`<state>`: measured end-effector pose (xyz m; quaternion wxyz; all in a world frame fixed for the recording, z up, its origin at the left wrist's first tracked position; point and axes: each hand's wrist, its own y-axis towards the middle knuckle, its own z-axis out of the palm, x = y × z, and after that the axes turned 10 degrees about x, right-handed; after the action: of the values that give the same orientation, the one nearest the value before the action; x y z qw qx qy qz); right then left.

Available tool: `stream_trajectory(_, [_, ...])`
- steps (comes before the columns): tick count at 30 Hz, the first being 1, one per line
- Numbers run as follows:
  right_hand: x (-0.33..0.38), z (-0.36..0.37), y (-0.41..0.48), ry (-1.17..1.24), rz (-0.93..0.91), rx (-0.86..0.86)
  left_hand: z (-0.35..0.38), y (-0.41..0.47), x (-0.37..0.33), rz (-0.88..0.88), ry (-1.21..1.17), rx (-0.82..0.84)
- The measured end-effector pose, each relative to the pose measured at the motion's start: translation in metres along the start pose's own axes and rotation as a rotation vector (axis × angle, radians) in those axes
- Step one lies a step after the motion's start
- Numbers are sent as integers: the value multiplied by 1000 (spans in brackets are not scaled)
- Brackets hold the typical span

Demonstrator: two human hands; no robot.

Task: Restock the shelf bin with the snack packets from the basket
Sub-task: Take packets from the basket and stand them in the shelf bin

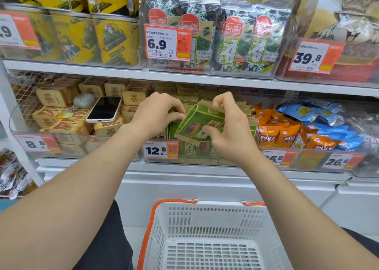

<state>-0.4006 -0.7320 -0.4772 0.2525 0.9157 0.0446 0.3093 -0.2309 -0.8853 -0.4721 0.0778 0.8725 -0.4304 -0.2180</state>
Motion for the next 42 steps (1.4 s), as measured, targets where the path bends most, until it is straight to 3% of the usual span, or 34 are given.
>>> stream_trajectory(10, [7,-7,7,9,-83,-55,2,2,4,2,-40,45])
stream_trajectory(16, [6,-3,4,-87,-156,51,2,4,5,18,-22,31])
stream_trajectory(19, [2,3,3,-152,-134,99,3,4,-1,-3,22,-15])
stream_trajectory(25, [2,8,6,-169,-90,20,5,8,-1,-26,44,-54])
stream_trajectory(33, [6,18,23,-366,-44,222,2,12,12,-65,-71,-72])
stream_trajectory(42, [21,13,49,-558,-26,217,-8,7,12,2,-161,142])
